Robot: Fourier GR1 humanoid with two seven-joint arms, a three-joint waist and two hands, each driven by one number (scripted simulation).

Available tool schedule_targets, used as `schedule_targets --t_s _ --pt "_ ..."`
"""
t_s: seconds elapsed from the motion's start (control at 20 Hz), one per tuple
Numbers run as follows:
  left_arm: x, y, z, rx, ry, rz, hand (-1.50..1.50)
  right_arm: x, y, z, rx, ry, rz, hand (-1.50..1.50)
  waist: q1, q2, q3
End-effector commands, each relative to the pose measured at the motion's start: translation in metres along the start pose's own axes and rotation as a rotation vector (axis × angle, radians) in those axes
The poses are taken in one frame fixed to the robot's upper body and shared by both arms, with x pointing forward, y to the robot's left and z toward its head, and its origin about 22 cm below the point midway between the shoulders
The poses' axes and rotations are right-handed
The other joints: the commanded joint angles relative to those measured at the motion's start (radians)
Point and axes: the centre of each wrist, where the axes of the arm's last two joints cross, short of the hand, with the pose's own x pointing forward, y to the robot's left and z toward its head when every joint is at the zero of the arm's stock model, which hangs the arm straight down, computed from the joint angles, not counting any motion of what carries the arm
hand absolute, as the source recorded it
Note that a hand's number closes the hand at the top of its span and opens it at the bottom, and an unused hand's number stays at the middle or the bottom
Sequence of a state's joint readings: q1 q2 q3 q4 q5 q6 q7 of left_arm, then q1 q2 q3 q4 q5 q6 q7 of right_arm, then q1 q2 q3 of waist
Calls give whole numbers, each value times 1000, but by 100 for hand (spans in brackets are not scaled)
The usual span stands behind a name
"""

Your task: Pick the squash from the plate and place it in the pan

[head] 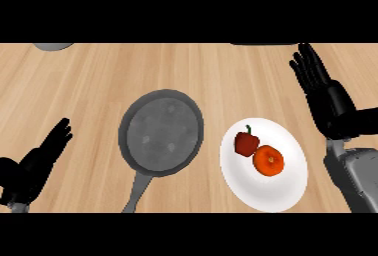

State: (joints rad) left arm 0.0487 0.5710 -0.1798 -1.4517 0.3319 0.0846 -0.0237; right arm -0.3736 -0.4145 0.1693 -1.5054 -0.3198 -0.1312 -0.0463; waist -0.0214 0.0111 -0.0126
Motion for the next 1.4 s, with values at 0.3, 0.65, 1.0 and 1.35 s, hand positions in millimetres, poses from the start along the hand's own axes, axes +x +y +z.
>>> schedule_targets --t_s 0.3,0.65,1.0,1.35 --pt "7 1 -2 106 -35 -89 0 -84 -86 91 -611 476 473 -150 -37 19 -10" --pt "-1 -15 6 138 1 -103 0 -118 -18 171 -1217 710 242 -150 -55 -25 4" --pt "11 -31 0 103 -34 -151 0 -98 -1 214 -950 906 425 -150 3 -9 2" --pt "19 -46 0 74 -31 -133 0 -25 -10 164 -708 1011 425 -150 34 -9 5"
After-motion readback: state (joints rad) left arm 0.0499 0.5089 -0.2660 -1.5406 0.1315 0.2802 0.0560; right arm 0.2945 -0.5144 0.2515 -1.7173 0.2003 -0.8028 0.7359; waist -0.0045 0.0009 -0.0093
